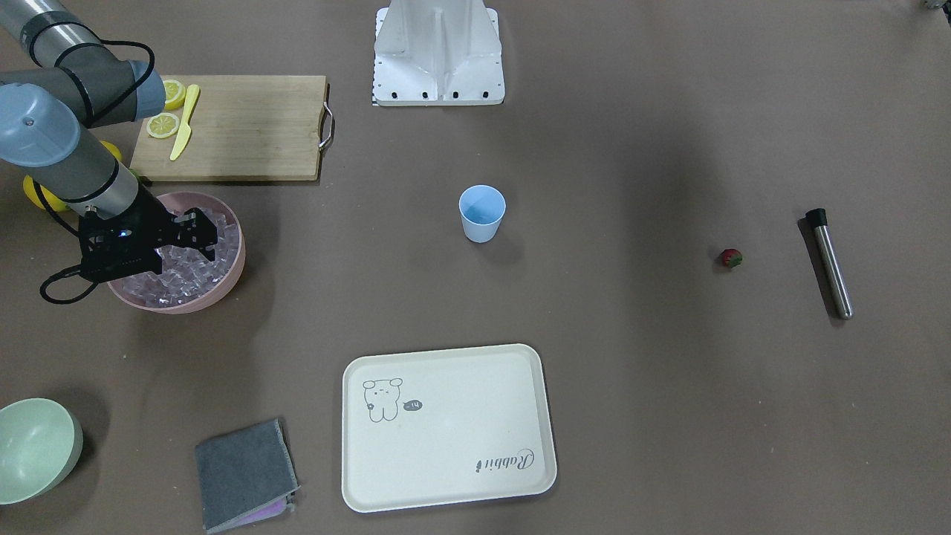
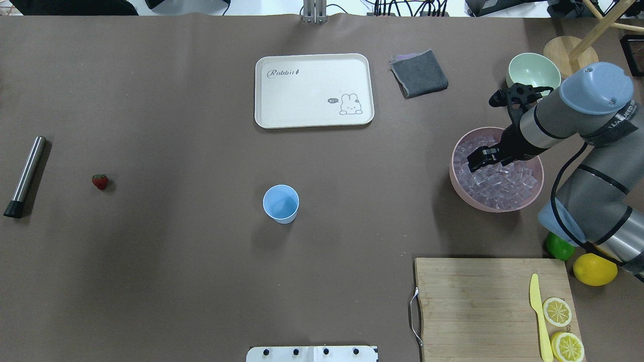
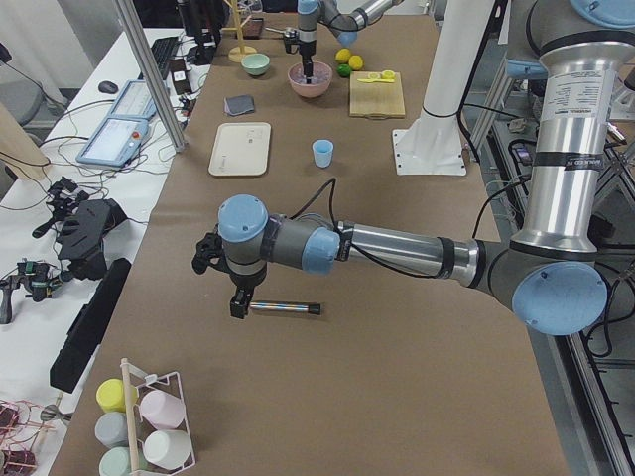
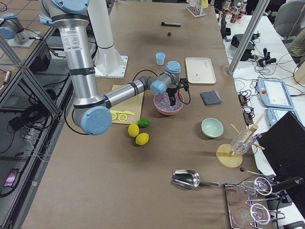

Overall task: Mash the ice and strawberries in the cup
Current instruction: 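Dip the scoop into the ice cubes and lift a scoopful, then carry the scoop of ice with the right gripper to the blue cup, then tilt the scoop over the blue cup to pour the ice in, then move the empty scoop back over the pink ice bowl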

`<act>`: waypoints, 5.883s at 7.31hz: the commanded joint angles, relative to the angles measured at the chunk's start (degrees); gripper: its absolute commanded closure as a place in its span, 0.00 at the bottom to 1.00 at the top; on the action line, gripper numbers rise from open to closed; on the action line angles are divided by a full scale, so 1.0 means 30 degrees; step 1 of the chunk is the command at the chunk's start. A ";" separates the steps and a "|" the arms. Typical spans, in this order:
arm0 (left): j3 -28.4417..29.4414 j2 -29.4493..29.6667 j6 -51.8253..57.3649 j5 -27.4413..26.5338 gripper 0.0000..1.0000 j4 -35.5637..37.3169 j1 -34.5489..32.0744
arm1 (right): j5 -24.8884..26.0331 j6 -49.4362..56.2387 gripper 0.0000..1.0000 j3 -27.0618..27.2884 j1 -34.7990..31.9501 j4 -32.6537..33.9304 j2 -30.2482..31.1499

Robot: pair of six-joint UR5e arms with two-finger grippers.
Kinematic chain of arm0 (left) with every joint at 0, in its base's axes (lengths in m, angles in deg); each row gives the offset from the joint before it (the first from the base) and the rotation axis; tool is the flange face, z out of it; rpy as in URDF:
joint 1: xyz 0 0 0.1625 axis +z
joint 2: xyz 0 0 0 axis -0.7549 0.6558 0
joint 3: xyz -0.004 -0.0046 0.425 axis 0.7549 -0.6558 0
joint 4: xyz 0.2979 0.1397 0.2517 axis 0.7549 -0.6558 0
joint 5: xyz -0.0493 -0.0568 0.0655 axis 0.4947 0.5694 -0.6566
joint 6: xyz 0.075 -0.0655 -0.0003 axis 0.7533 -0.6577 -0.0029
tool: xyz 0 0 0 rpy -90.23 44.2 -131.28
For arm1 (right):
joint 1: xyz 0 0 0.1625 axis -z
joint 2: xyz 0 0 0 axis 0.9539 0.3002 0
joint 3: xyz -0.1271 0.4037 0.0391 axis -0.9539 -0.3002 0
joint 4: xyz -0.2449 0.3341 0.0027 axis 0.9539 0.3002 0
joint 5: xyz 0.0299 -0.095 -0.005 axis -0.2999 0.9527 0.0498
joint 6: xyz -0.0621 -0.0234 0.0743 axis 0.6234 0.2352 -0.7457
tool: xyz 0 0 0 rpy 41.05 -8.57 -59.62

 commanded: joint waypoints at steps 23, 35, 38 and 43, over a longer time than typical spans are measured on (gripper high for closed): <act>0.1411 0.0808 -0.0114 0.0029 0.02 0.0000 0.0059 | 0.6555 -0.6612 1.00 0.1611 0.5433 -0.0001 -0.7745; 0.3198 0.2185 -0.0114 0.0000 0.02 0.0029 0.0030 | 1.0379 -0.6612 0.11 -0.1758 0.9080 -0.0001 -1.0651; 0.3170 0.2302 -0.0114 0.0000 0.02 0.0088 -0.0116 | 1.0350 -0.6992 0.02 -0.1822 0.9081 -0.0030 -1.0977; 0.2963 0.2448 -0.0085 0.0088 0.02 0.0029 -0.0117 | 0.1461 -0.6123 0.01 0.0845 0.2005 0.2186 -0.6764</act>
